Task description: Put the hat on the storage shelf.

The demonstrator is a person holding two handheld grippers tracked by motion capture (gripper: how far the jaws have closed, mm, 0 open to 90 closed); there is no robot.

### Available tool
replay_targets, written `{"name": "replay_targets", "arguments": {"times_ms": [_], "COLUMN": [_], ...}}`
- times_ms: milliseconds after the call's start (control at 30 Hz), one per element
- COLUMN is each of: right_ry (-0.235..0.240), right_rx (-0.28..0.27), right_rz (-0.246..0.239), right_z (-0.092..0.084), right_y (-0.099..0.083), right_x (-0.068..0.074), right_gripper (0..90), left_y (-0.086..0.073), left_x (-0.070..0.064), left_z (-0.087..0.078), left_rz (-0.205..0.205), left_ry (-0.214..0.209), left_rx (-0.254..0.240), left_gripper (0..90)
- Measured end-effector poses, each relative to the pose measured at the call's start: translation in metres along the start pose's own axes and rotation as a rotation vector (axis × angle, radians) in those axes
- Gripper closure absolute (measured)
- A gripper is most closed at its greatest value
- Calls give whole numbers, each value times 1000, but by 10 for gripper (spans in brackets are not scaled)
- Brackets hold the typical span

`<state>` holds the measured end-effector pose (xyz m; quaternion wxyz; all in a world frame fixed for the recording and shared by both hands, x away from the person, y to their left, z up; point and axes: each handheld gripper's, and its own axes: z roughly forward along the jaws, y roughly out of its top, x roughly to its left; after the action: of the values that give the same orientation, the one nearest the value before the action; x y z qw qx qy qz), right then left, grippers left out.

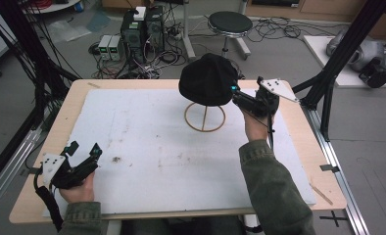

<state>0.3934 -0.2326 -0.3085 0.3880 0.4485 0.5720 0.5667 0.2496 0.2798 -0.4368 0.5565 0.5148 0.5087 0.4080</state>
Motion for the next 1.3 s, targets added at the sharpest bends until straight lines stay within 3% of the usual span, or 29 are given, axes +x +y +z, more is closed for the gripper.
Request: {"name": "replay_targets", "arguments": {"times_ms": [133, 333, 433, 600, 1300], "right_ry": [-17, -41, -61, -67, -109], "right_rx": [7, 13, 46, -27, 44], "right_rz": [27, 21, 41, 13, 39], "right_z": [-12, -30, -39, -56, -104], "right_y": [-11, -28, -29, -27, -89], "right_x": [-10, -20, -24, -21, -38], "right_gripper": [116, 116, 116, 136, 135], "left_y": [0, 1, 1, 1, 0], "left_x": [0, -1, -1, -1, -4], "left_z": [0, -1, -2, -3, -2], "left_rz": [-3, -1, -1, -4, -3], "left_ry": [4, -1, -3, 1, -4], "left_rx": [-7, -6, -9, -8, -6], "left_gripper": [243, 243, 243, 243, 243]}}
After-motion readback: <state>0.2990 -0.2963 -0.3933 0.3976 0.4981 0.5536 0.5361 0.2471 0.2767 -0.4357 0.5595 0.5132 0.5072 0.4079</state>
